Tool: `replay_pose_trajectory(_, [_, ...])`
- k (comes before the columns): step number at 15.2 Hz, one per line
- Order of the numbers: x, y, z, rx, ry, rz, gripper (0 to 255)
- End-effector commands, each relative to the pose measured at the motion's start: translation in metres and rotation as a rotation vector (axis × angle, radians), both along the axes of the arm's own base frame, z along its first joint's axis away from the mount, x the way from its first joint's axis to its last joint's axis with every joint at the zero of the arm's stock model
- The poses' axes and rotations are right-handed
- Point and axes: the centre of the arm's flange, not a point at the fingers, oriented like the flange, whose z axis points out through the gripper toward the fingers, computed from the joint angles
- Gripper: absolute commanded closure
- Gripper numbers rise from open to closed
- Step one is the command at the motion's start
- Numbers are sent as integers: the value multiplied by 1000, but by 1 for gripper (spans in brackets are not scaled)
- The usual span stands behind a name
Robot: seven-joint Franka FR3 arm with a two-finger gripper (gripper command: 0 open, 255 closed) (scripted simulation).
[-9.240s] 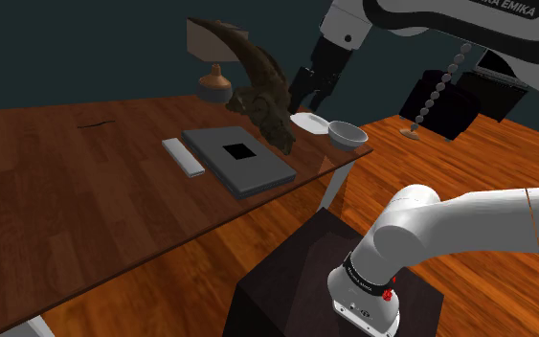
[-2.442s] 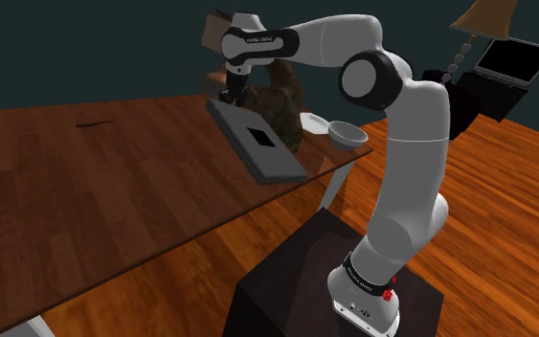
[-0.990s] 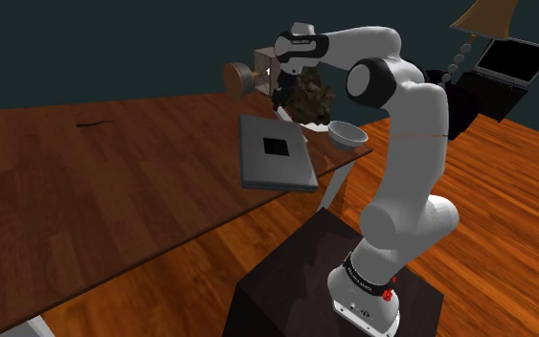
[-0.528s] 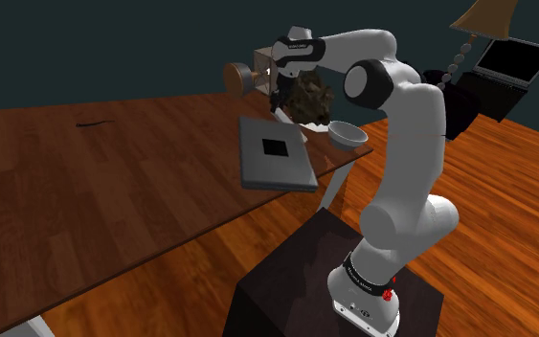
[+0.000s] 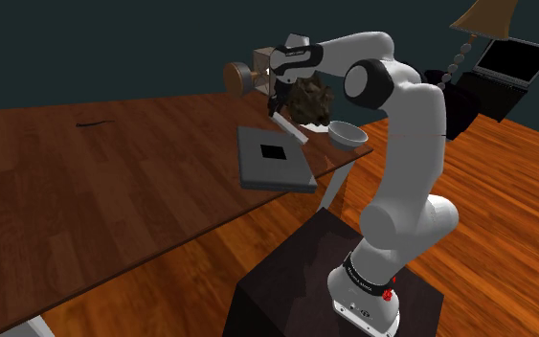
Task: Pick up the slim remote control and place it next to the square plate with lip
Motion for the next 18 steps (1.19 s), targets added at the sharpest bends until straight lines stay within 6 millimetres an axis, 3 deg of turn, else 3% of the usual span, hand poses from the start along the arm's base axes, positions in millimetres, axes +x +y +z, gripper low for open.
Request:
replay_pose_trajectory(1, [-12,-23,-47,25,79,-35,255])
replay_pose_trajectory(5, [-12,-23,-47,25,79,-35,255])
replay_pose_trajectory(6, [-15,-26,-43,26,79,-36,0])
replay_pose_trajectory(7, [-10,-37,-46,26,79,-35,0])
replay_pose_trajectory(8, [-11,-40,-27,27,78,-35,0])
replay_pose_trajectory(9, [-19,-44,-22,28,77,-35,0])
replay_pose_trajectory(10, [-14,-49,-27,28,78,-35,0])
replay_pose_trajectory(11, [-12,-23,-47,25,79,-35,0])
replay_pose_trajectory(15, [-13,-23,3,25,79,-35,0])
replay_pose_trajectory(18, [-13,-23,3,25,79,-35,0])
